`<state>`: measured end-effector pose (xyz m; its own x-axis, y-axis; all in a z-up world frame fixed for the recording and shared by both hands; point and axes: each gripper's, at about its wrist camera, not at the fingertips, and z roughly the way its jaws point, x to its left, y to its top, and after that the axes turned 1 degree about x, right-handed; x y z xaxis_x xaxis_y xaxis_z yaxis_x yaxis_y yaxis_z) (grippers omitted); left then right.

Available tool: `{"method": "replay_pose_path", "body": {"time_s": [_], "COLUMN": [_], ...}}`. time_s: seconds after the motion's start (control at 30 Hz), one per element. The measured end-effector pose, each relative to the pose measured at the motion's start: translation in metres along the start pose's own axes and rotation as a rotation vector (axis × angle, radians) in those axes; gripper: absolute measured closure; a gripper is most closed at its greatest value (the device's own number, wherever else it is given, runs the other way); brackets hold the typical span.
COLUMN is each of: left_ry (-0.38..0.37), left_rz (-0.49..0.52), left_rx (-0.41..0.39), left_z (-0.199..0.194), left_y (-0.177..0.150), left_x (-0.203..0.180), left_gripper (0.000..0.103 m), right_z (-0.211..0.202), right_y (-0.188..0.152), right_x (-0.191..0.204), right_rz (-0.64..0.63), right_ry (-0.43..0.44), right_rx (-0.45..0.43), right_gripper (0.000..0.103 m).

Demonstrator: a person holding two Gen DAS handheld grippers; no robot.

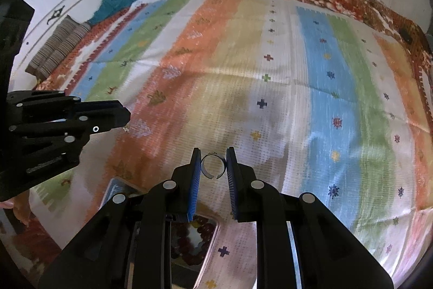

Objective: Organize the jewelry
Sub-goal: 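Carry the charm and ring over the metal tin with both tools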

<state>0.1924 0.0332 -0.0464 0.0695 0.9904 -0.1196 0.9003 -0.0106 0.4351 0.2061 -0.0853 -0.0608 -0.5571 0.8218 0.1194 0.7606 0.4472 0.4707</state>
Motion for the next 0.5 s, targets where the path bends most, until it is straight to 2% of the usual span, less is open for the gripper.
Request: {"method": "replay_pose_path", "body": {"time_s": [0.23,0.43,0.5], "left_ry": [-0.027,0.010,-0.003], "left_rz": [0.029,0.054,0.046], "left_rx": [-0.052,-0.073,-0.077], "left_z": [-0.025,-0.035,-0.038], "left_y": [-0.010,-0.018,-0.020], "left_x": [-0.016,-0.022,-0.020], "left_gripper": [0.091,0.091,0.091], "right_z": [-0.020,-0.036,-0.040], "right_y": [-0.007,-0.016,-0.019], "right_x": [0.012,0.017,0.019], "right_rz": [-0.020,-0.031,-0.036], "right_ry": [0.026,0.024,0.015], "right_rx": [-0.039,-0.073,-0.084], "right_gripper": [0.083,0.083,0.083]}}
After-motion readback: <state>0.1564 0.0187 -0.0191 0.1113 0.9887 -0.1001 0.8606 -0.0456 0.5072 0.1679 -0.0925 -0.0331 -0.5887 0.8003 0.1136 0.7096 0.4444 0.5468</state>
